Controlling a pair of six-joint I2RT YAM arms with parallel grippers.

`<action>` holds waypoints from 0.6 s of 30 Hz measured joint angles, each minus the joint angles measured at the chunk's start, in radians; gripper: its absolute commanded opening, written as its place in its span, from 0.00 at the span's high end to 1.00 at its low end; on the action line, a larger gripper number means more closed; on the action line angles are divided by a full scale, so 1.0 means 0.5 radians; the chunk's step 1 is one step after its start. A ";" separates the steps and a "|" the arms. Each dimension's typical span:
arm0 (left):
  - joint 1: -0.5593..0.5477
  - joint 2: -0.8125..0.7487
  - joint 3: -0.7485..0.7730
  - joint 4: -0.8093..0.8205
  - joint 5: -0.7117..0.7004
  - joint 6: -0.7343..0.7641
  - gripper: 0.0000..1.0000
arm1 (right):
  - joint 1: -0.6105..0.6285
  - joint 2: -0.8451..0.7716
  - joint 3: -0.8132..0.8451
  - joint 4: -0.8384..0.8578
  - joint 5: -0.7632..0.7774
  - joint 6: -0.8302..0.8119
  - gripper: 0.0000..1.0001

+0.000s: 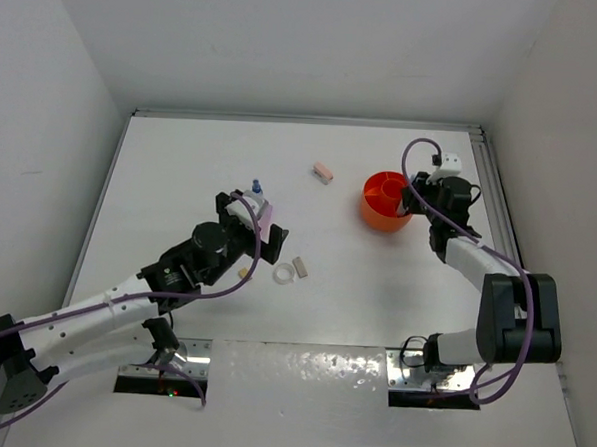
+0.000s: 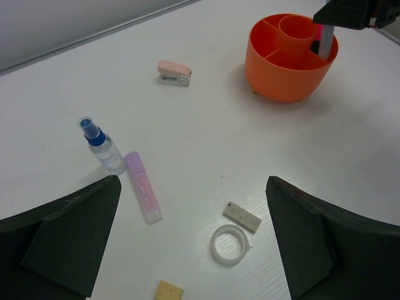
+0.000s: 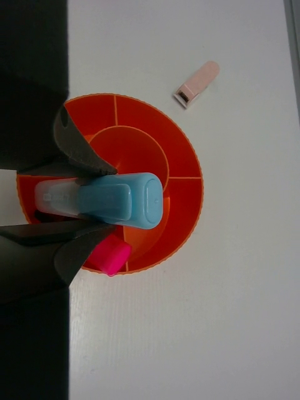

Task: Sort the stationery into containers
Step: Place the pen in the storage box.

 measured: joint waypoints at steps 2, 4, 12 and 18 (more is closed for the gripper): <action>0.027 0.001 0.000 0.001 0.001 0.000 0.00 | -0.002 0.000 -0.053 0.101 -0.021 -0.012 1.00; 0.044 0.002 0.000 0.001 0.003 0.000 0.00 | -0.007 0.000 -0.117 0.207 -0.047 -0.024 1.00; 0.092 0.031 0.000 0.014 0.036 0.003 0.00 | -0.011 0.007 -0.307 0.507 -0.108 -0.047 0.44; 0.130 0.089 0.023 -0.002 0.098 0.003 0.00 | -0.004 -0.092 -0.326 0.484 -0.134 -0.042 0.34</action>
